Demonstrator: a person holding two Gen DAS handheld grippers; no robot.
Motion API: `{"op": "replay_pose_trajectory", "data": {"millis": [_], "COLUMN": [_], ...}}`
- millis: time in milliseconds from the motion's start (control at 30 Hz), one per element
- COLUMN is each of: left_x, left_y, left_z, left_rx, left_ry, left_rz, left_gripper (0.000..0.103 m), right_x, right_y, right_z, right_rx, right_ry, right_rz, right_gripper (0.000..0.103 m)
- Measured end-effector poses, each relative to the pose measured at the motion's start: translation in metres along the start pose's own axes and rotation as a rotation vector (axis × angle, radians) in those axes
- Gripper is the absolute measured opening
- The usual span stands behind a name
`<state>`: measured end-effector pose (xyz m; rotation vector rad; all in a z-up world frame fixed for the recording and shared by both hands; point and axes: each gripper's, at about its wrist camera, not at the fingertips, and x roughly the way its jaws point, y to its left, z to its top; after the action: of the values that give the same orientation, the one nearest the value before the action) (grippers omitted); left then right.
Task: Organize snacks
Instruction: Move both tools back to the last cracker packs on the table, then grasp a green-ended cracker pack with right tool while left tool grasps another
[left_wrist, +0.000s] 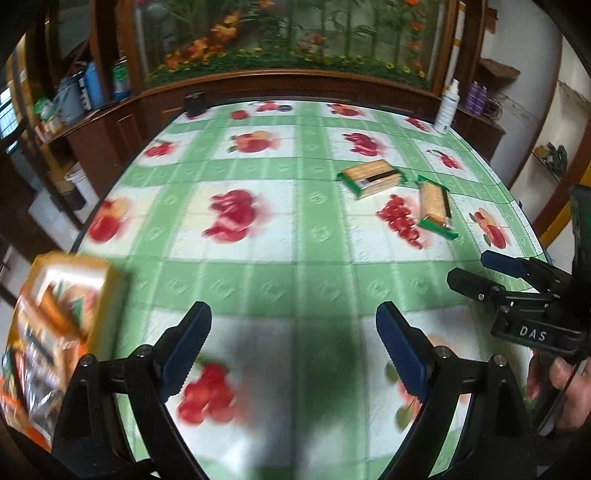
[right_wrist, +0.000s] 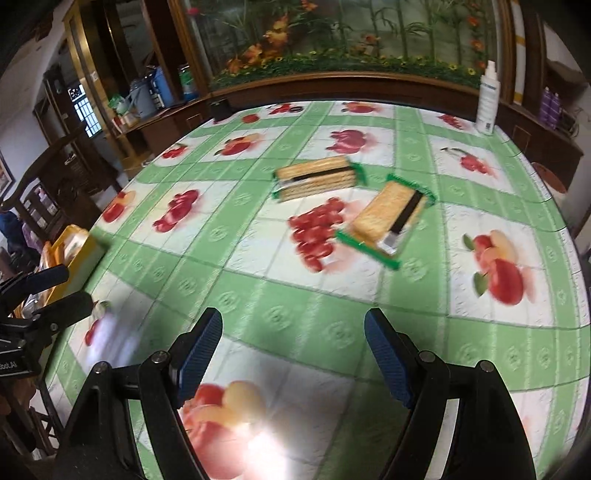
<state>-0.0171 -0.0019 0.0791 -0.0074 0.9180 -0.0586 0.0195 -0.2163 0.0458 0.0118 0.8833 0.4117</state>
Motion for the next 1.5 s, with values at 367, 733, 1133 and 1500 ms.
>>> {"op": "replay_pose_trajectory", "data": {"millis": [367,733,1133,1500], "left_x": [0.079,0.150,0.189,0.160], "left_y": [-0.044,-0.072,-0.078,-0.060], "left_z": [0.082,0.128,0.133,0.104], "left_rx": [0.117,0.299,0.356,0.285], "left_ry": [0.000,0.007,0.057,0.058], "left_rz": [-0.101,-0.126,-0.182,-0.118], "left_gripper": [0.091,0.091,0.082,0.054], "right_x": [0.021,0.060,0.081,0.061], "right_y": [-0.059,-0.086,-0.076,-0.063], "right_z": [0.042,0.065,0.070,0.043], "right_rx": [0.191,0.265,0.133,0.058], "right_ry": [-0.028,0.014,0.056,0.075], "right_rz": [-0.109,-0.209,-0.206,-0.182], "right_gripper": [0.082,0.082,0.067,0.049]}}
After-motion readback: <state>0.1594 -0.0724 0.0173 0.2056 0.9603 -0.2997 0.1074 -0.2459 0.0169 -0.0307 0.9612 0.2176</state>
